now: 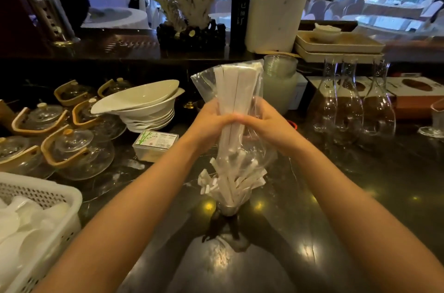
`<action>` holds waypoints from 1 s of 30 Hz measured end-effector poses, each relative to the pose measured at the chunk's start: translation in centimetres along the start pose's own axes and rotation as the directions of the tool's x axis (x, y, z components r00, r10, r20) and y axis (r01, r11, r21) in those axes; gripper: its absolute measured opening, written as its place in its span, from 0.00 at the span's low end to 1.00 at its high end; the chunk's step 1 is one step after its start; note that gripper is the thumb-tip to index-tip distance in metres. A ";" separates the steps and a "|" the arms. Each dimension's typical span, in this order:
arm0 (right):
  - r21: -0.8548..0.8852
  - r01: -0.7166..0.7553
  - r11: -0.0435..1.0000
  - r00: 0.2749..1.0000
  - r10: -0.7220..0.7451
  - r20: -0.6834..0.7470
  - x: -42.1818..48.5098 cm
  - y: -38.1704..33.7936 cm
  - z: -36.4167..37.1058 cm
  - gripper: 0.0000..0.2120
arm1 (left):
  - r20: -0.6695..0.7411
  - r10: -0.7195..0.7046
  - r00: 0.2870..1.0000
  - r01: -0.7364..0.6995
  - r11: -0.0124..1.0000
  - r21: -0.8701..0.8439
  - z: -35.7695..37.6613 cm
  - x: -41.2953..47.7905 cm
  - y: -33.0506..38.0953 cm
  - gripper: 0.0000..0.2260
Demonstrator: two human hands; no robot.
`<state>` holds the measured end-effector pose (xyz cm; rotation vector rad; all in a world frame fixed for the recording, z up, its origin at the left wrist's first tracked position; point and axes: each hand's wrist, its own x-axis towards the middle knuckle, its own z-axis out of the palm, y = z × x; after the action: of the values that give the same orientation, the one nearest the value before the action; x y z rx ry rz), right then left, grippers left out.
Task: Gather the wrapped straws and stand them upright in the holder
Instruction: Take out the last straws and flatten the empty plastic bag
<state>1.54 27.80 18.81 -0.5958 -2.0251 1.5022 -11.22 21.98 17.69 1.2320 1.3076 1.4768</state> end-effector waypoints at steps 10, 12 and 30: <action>-0.034 -0.023 0.999 1.000 0.023 0.001 0.0 2.8 -0.4 0.18 | 0.095 -0.002 0.995 0.005 1.000 -0.022 -0.5 0.7 -2.7 0.16; 0.019 -0.037 0.999 0.999 0.036 0.017 -0.1 2.9 -0.4 0.17 | 0.121 -0.012 0.993 0.017 0.999 -0.048 -0.6 0.7 -2.9 0.16; -0.053 -0.079 0.995 0.996 0.081 0.027 -0.4 4.8 -0.2 0.20 | 0.149 -0.122 0.981 0.118 0.992 0.038 -1.5 0.5 -4.6 0.10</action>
<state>2.10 29.08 14.19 -0.6877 -2.0905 1.5158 -13.02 22.85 13.22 1.2366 1.2823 1.2584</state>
